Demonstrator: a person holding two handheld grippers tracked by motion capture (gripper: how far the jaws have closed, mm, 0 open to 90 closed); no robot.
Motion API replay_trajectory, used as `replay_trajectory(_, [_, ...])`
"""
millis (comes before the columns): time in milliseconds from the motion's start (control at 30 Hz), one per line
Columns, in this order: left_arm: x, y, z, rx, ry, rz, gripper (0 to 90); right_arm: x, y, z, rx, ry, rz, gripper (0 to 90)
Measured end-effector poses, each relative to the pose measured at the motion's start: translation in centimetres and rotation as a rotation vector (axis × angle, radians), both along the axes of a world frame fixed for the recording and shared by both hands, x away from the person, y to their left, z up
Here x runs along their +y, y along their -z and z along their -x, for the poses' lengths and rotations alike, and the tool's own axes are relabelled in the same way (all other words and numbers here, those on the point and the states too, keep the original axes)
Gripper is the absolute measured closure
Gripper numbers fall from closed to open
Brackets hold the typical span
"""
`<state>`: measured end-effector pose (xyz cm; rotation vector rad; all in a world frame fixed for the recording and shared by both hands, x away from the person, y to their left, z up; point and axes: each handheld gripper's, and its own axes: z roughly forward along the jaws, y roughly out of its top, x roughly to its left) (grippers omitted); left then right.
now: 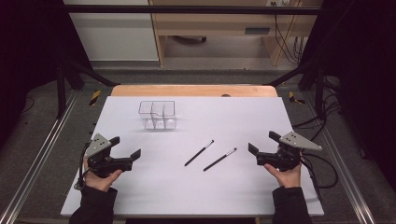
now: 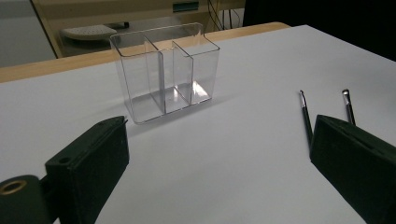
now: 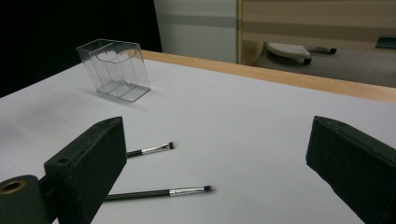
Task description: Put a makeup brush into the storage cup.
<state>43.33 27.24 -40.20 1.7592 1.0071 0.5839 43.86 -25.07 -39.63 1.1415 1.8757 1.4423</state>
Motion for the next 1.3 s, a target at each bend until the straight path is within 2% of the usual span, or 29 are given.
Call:
replay_trajectory(300, [0.1, 0.3, 0.2, 0.002, 0.002, -0.009, 3.9, -0.3, -0.5, 0.3, 0.009, -0.001, 0.021, 5.3])
replay_trajectory(500, [0.0, 0.5, 0.3, 0.004, 0.003, -0.014, 4.2, 0.1, -1.0, 0.4, 0.005, -0.022, 0.039, 5.4])
replay_trajectory(700, [-0.1, 0.8, 0.2, 0.013, 0.005, -0.021, 4.2, 1.1, -0.8, 0.1, 0.021, -0.041, 0.059, 5.4])
replay_trajectory(967, [-0.3, 0.9, 0.2, 0.019, 0.009, -0.035, 4.6, 3.0, -0.3, -0.8, 0.053, -0.079, 0.12, 5.4])
replay_trajectory(1300, [-0.4, 1.0, 0.1, 0.024, 0.009, -0.043, 4.6, 5.0, -0.2, -1.7, 0.069, -0.124, 0.151, 5.8])
